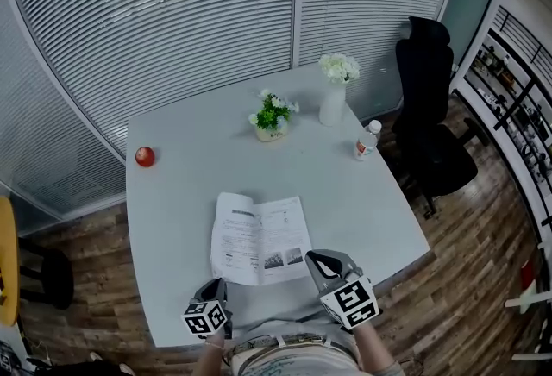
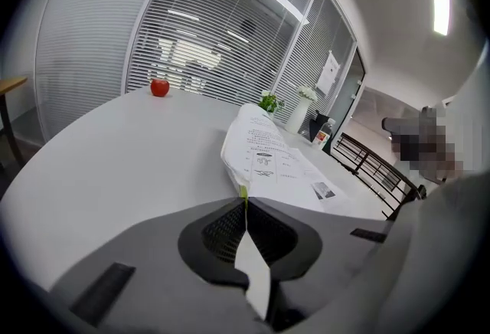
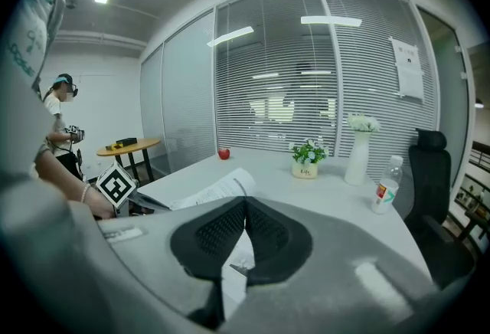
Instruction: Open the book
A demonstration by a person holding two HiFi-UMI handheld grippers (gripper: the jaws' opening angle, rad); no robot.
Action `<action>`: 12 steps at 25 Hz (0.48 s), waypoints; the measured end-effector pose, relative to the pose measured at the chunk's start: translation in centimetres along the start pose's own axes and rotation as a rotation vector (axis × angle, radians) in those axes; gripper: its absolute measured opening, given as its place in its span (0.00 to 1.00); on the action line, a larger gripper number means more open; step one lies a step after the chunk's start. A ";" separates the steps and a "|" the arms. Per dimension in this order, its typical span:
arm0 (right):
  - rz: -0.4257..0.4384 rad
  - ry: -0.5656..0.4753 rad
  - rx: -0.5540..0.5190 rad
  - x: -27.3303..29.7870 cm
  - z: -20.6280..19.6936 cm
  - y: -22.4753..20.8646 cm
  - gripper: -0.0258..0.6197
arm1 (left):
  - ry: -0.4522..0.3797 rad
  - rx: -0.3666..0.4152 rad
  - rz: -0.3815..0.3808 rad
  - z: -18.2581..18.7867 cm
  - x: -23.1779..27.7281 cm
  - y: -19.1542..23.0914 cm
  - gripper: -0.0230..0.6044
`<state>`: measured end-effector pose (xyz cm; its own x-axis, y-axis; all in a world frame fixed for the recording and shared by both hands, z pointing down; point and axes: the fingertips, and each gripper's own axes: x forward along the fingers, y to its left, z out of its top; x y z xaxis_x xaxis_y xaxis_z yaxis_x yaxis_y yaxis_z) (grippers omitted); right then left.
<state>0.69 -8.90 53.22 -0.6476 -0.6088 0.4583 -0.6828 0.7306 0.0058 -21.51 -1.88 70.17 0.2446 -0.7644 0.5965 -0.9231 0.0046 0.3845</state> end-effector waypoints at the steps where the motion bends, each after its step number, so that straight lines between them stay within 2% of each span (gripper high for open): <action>1: 0.001 -0.003 -0.001 0.1 0.1 0.1 0.04 | 0.004 0.006 0.006 -0.1 -0.1 0.2 0.04; 12: 0.008 0.008 0.002 0.5 0.0 0.4 0.04 | 0.033 -0.014 0.037 -1.7 -1.2 1.4 0.04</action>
<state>0.09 -8.88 53.48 -0.6502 -0.6004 0.4655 -0.6783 0.7348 0.0003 -22.61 0.15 71.13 0.2208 -0.7417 0.6334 -0.9273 0.0416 0.3720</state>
